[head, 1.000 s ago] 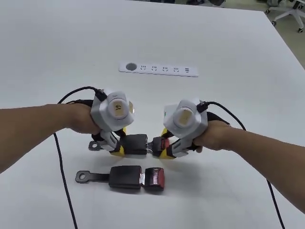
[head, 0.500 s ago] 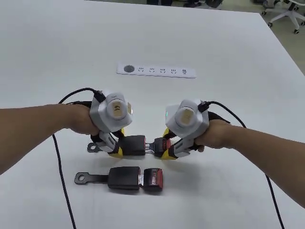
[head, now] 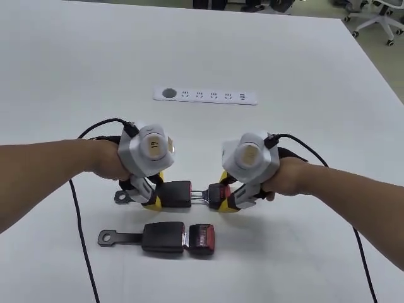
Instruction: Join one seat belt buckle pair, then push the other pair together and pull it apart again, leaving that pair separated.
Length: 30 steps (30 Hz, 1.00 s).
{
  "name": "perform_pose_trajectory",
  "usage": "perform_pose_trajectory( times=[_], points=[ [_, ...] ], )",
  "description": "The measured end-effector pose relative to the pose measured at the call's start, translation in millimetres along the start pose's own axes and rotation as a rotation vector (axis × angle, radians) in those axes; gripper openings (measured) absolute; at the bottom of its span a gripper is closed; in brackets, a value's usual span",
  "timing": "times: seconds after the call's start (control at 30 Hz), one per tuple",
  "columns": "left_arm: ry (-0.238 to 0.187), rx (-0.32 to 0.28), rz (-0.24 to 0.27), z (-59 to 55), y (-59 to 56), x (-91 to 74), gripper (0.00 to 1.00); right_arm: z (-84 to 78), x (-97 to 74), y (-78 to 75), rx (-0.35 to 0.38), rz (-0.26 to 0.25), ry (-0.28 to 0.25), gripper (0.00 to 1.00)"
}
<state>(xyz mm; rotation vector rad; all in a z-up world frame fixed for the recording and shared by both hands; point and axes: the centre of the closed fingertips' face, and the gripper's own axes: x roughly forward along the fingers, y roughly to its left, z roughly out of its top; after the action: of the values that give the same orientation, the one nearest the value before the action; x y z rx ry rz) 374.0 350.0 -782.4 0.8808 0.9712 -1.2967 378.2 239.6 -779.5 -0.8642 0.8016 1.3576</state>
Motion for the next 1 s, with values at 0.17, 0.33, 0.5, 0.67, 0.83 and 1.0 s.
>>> perform_pose_trajectory(
  times=[0.17, 0.33, 0.5, 0.67, 0.83, 1.0],
  points=[
    [0.002, 0.001, 0.000, -0.5, 0.6, 0.3, 0.32, -7.9, -5.5, 1.2, 0.000, 0.007, 0.016, 0.31],
    [0.001, 0.001, -0.001, -1.0, 1.5, 0.8, 0.32, -16.5, -9.0, 0.3, 0.001, 0.008, 0.030, 0.31],
    [0.004, 0.008, -0.002, -0.2, 0.8, 0.6, 0.32, -23.3, -13.2, 1.4, 0.002, 0.010, 0.040, 0.31],
    [0.003, 0.012, -0.003, -0.2, 0.9, 1.0, 0.32, -29.6, -15.3, 1.1, 0.003, 0.010, 0.049, 0.31],
    [-0.001, 0.011, -0.003, 0.5, 0.6, 0.9, 0.32, -38.2, -18.4, 0.0, 0.000, 0.015, 0.061, 0.31],
    [-0.003, 0.009, -0.001, 1.0, 0.4, 0.8, 0.32, -50.3, -21.6, -0.6, -0.004, 0.014, 0.079, 0.31]
  ],
)
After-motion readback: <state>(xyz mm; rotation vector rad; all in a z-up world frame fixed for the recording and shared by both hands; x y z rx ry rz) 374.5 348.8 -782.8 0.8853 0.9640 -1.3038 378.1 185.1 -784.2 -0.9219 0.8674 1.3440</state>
